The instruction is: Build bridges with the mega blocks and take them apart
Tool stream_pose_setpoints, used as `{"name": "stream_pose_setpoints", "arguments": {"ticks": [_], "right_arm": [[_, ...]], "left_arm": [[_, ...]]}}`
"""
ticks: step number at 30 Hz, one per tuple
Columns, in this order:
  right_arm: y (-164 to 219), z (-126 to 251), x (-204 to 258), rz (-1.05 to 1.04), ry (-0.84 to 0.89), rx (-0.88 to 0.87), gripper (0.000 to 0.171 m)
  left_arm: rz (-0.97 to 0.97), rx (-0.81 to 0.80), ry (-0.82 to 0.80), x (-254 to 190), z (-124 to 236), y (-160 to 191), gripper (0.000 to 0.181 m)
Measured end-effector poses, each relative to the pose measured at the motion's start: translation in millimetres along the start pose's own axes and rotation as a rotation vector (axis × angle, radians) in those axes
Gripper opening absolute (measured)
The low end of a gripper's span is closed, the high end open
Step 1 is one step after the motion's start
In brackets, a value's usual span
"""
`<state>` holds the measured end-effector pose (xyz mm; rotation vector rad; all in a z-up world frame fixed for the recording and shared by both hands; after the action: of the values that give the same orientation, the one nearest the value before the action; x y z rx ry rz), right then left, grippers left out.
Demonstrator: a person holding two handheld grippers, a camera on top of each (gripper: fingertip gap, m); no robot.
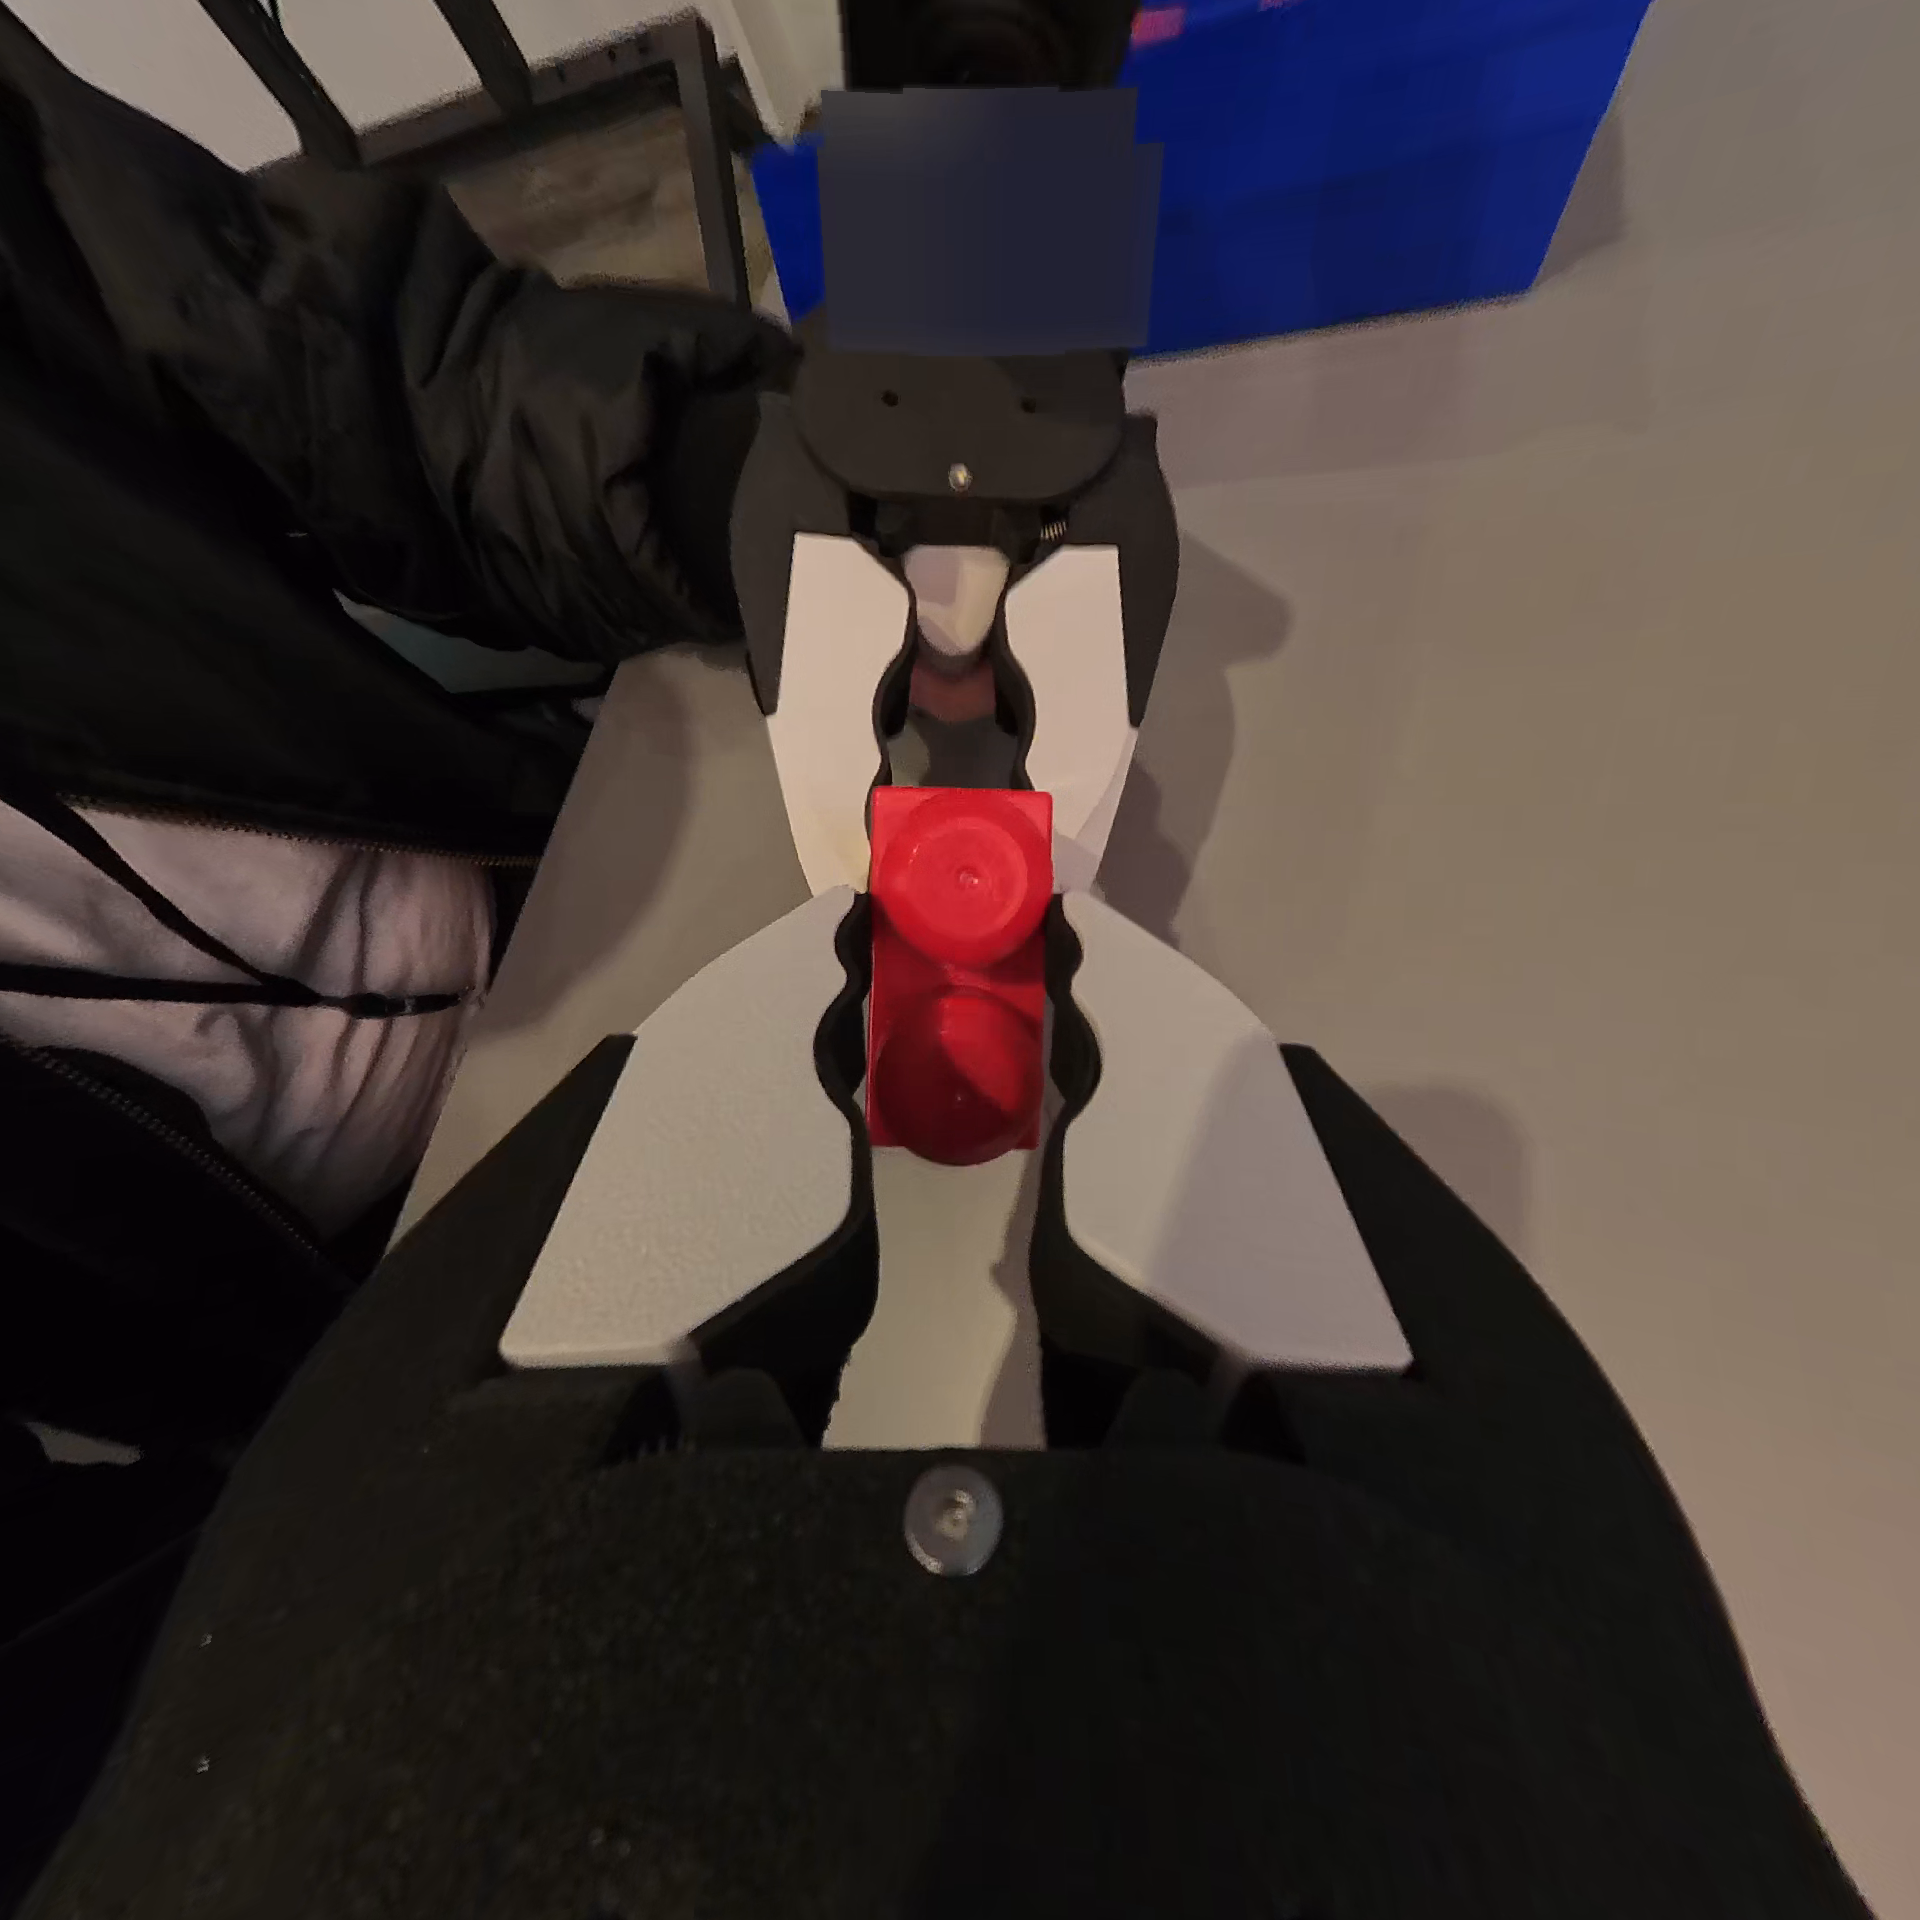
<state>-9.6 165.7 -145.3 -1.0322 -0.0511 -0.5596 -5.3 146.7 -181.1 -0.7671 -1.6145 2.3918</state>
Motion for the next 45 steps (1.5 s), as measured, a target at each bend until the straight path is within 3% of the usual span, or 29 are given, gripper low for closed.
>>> {"name": "stream_pose_setpoints", "arguments": {"ticks": [14,18,25,29,35,45], "right_arm": [[3,-1,-2,-0.053,-0.061,-0.088,0.035],[-5,10,-13,-0.080,-0.018,-0.185,0.035],[-33,37,-18,-0.071,0.055,-0.393,0.035],[-42,34,-15,-0.068,0.026,-0.445,0.035],[-50,27,-17,-0.061,0.034,-0.495,0.035],[-49,21,-17,-0.082,-0.008,-0.526,0.035]], "left_arm": [[0.034,-0.121,0.046,0,16,-20,0.037],[0.039,-0.197,-0.012,11,30,-29,0.042],[0.069,-0.239,0.010,10,23,-31,0.031],[0.089,-0.320,0.031,8,27,-41,0.031],[0.135,-0.398,0.051,8,33,-50,0.044],[0.106,-0.419,0.001,12,40,-54,0.034]]}}
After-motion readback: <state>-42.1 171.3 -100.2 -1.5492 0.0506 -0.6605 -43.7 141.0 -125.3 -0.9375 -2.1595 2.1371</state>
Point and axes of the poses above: each gripper's, where its closed fingertips meet, z back along the fingers, y out of its underside, x = y × z across the jaws, the point moved 1 cm from there along z, back along the fingers, and after that the axes turned 3 degrees about -y, right-handed, at the moved point
